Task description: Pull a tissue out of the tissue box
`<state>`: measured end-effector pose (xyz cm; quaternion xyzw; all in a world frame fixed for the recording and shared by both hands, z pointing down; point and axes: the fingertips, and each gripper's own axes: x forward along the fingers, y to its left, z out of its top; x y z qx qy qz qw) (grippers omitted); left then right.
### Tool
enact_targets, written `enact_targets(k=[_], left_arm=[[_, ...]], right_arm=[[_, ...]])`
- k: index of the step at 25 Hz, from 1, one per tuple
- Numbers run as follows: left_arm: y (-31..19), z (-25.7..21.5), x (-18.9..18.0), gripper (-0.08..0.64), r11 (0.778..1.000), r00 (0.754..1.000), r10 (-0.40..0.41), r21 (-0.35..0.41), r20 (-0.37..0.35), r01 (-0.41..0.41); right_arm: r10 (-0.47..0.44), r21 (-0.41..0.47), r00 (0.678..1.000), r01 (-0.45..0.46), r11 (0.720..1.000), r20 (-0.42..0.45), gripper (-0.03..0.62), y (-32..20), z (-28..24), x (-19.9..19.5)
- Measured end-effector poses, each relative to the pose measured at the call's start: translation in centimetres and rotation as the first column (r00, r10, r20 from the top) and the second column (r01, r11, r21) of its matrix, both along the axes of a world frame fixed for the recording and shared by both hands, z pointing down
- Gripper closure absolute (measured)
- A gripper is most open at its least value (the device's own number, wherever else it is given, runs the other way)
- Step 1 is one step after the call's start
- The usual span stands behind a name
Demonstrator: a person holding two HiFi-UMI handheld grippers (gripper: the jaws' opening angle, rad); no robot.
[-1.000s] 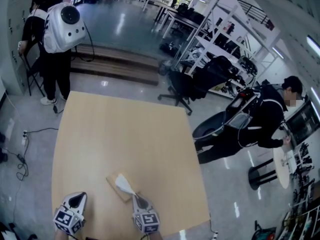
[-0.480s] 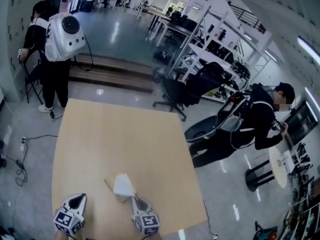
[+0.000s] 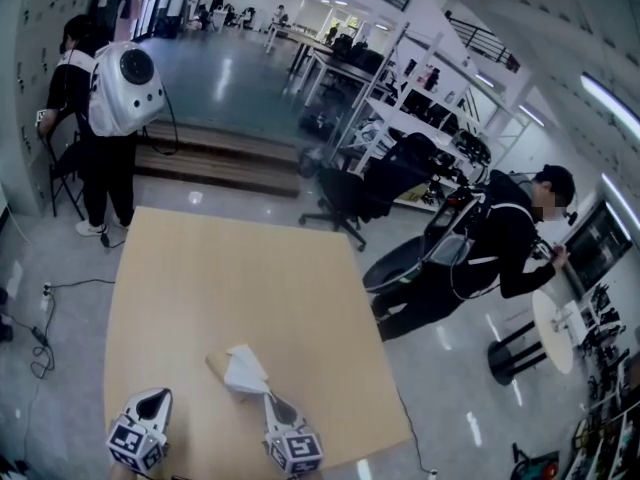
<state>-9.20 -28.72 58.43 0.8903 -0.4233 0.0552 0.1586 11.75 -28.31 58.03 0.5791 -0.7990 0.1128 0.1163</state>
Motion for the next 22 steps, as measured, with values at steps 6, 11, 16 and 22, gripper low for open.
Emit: enact_targets(k=[6, 11, 16, 22], left_arm=[[1.3, -2.4, 0.7, 0.552, 0.999, 1.000, 0.010, 0.044, -0.007, -0.009], [3.0, -3.3, 1.2, 0.552, 0.997, 1.000, 0.010, 0.073, -0.005, -0.010], [5.0, -4.6, 1.7, 0.552, 0.995, 1.000, 0.007, 0.102, -0.012, -0.006], [7.2, -5.4, 2.1, 0.552, 0.993, 1.000, 0.008, 0.115, -0.013, -0.006]], right_arm=[[-0.013, 0.070, 1.000, 0.011, 0.998, 0.028, 0.591, 2.3, -2.6, 0.0], [0.006, 0.096, 0.999, -0.010, 0.995, 0.039, 0.591, 4.4, -3.7, 0.9], [0.013, 0.134, 0.999, -0.019, 0.991, 0.040, 0.591, 6.6, -5.1, 2.0], [0.014, 0.155, 0.998, -0.022, 0.988, 0.056, 0.591, 9.2, -5.9, 2.9]])
